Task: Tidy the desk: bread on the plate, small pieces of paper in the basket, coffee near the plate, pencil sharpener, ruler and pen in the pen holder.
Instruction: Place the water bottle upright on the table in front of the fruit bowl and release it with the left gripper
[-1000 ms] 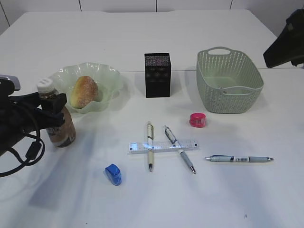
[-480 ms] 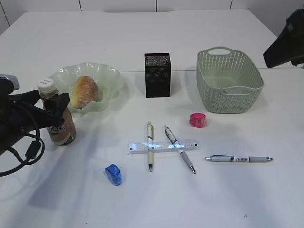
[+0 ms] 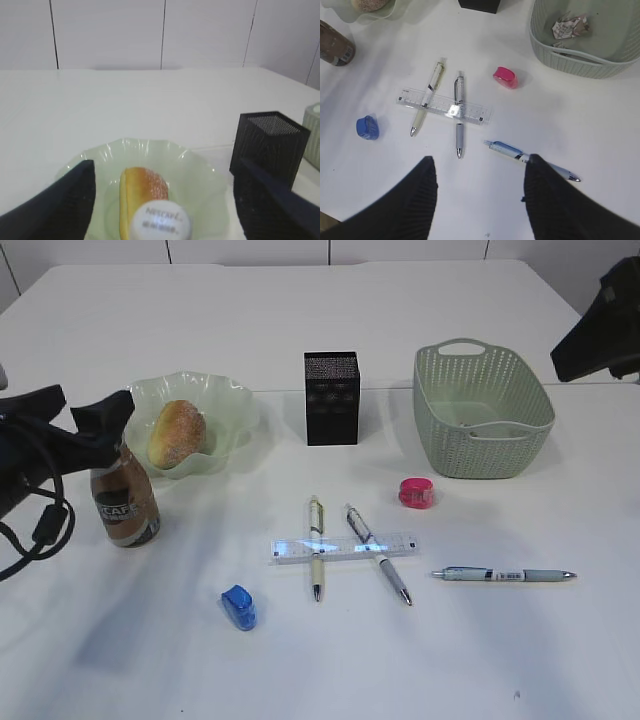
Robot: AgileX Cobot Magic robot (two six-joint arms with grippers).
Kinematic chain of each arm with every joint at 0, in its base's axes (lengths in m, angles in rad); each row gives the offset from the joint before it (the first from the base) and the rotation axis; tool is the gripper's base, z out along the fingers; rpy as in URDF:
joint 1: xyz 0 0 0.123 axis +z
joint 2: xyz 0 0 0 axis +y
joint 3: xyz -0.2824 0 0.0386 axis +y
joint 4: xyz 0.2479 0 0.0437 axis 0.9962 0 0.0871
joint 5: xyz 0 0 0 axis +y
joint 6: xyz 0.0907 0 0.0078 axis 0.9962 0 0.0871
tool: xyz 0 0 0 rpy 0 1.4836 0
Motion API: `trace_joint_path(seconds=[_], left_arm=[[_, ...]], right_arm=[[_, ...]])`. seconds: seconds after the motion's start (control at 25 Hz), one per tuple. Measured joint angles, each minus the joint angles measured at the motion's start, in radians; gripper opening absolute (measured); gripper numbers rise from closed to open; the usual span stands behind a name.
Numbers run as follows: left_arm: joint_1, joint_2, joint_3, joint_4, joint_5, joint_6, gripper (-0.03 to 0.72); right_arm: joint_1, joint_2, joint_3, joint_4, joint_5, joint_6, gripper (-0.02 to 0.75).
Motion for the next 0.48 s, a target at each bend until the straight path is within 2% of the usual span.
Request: trace_joint_path(seconds=[0.24, 0.48], left_arm=[[0.000, -0.126, 0.000, 0.004, 0.022, 0.000, 0.611], [0.000, -0.274, -0.085, 0.017, 0.312, 0.000, 0.603]], right_arm=[[0.000, 0.000, 0.000, 0.008, 0.000, -0.001, 0.443], [0.000, 0.000, 0.000, 0.018, 0.000, -0.003, 0.443]])
